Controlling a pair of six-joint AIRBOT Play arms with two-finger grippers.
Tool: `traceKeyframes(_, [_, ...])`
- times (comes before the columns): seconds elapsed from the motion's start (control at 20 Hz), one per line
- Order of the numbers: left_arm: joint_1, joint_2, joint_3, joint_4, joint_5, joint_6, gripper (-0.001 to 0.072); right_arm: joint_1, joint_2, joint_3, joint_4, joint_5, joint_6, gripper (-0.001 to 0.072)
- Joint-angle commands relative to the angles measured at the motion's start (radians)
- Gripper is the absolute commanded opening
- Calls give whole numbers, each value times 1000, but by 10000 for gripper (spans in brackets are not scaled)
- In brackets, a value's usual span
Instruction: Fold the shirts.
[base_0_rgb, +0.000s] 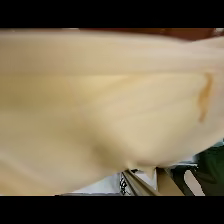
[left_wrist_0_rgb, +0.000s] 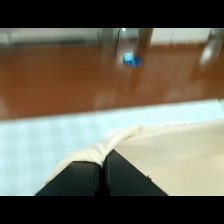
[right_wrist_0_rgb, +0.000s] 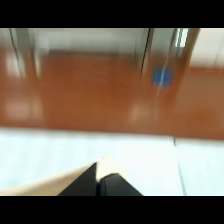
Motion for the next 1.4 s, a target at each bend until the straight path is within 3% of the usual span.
traceKeyframes(0.0, [1,-6,-204,10,-137,-4,22,27,-140,3,-39,193,-28,39])
traceKeyframes(0.15, [1,-34,-455,6,-69,5,22,97,-322,3,-87,215,-28,39])
traceKeyframes(0.35, [1,-159,-703,5,116,83,22,206,-590,3,-104,171,-28,39])
traceKeyframes(0.5, [0,-333,-712,-19,262,107,22,262,-755,3,-103,-7,-27,39])
traceKeyframes(0.85, [-35,-639,-709,-197,677,361,22,278,-967,3,-84,-494,25,39])
traceKeyframes(0.95, [-60,-701,-708,-198,788,366,22,278,-1020,3,-44,-576,47,39])
traceKeyframes(1.1, [-92,-795,-709,-198,889,365,22,278,-1105,3,-18,-616,62,39])
traceKeyframes(1.35, [-158,-948,-709,-196,842,362,22,278,-1197,3,-10,-518,64,39])
